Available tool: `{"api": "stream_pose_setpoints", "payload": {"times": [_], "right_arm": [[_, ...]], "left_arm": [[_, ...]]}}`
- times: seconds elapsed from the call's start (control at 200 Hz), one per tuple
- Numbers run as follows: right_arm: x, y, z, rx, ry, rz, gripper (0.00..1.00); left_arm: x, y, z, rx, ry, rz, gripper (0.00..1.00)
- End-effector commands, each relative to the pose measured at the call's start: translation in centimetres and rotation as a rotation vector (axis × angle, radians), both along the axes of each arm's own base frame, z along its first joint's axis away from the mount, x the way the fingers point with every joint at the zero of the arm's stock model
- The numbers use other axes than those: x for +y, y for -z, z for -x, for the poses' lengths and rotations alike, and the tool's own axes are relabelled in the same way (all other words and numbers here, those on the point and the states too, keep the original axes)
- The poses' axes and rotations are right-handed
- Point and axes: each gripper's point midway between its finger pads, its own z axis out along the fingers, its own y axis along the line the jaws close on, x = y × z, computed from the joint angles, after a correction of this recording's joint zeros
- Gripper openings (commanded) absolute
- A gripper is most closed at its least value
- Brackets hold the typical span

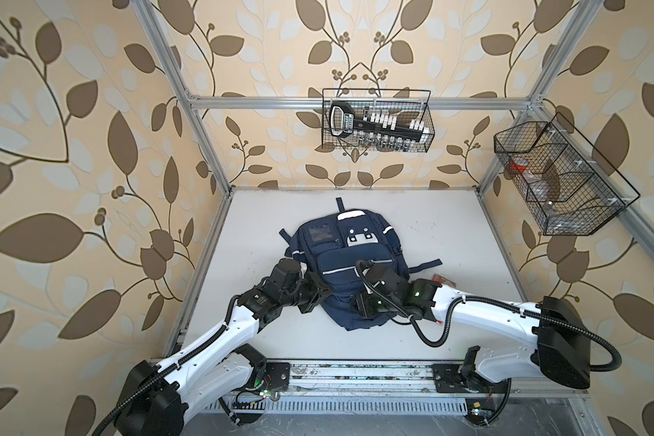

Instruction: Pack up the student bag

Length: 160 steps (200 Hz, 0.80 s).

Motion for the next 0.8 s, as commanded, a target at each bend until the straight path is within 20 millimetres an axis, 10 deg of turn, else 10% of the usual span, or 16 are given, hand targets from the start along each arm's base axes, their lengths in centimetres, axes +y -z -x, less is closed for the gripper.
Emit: {"api": "stream_pose_setpoints", "payload": {"times": [0.0,0.795], "right_arm": [[0.9,-0.7,-0.7,-0.013,0.006,-0.049,0.49],[0.4,-1.0,-1.2,-0.039,0.049,-0.059,0.00]], "left_arm": [[0.5,-0.9,-1.1,-0.063,-0.033,0.000,0.00],[0.3,-1.4,-1.2,-0.072,-0.024,0.005,0.00]]}}
